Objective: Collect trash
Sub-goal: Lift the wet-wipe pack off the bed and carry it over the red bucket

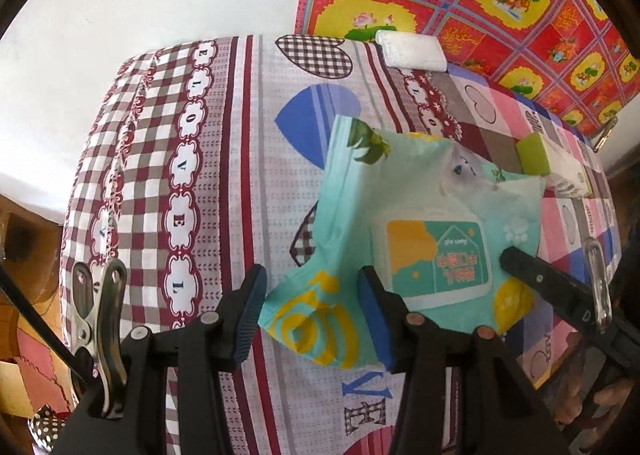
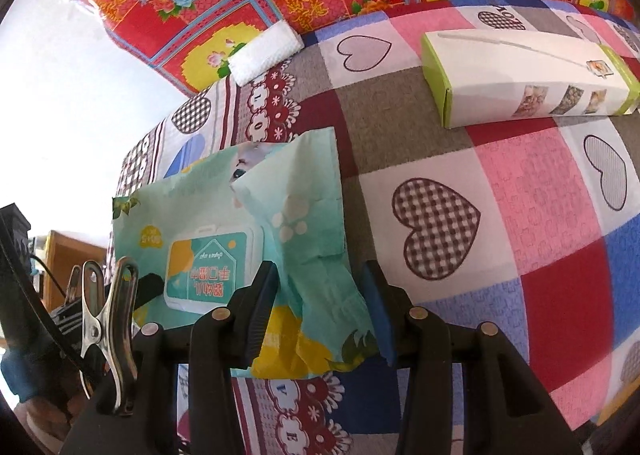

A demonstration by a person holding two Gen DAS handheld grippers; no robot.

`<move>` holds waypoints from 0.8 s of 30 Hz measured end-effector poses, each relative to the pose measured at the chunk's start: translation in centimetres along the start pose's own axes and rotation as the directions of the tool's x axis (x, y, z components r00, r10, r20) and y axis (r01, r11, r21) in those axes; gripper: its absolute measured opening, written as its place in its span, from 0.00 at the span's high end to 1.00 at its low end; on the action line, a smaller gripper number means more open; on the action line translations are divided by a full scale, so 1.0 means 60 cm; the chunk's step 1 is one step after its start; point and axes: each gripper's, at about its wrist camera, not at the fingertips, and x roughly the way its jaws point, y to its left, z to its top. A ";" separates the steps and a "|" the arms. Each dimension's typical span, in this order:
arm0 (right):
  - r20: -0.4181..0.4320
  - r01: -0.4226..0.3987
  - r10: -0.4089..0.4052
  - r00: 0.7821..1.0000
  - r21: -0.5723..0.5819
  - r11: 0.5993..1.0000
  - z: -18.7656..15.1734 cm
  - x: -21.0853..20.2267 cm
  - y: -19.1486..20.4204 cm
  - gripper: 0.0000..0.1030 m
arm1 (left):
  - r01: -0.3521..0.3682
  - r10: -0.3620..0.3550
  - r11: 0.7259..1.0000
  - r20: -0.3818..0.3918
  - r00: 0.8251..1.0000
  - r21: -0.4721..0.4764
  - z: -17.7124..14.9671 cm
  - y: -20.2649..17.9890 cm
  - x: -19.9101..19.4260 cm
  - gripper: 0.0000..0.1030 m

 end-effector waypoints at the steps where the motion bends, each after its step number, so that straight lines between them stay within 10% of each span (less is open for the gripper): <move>1: 0.002 0.002 -0.002 1.000 -0.008 1.000 -0.001 0.000 0.001 0.55 | -0.010 0.010 1.000 0.006 1.000 0.004 -0.001 -0.003 -0.001 0.51; 24: 0.031 0.003 0.000 1.000 -0.106 0.994 -0.012 0.000 0.014 0.60 | 0.002 -0.003 0.999 -0.011 1.000 -0.052 0.009 -0.004 0.009 0.52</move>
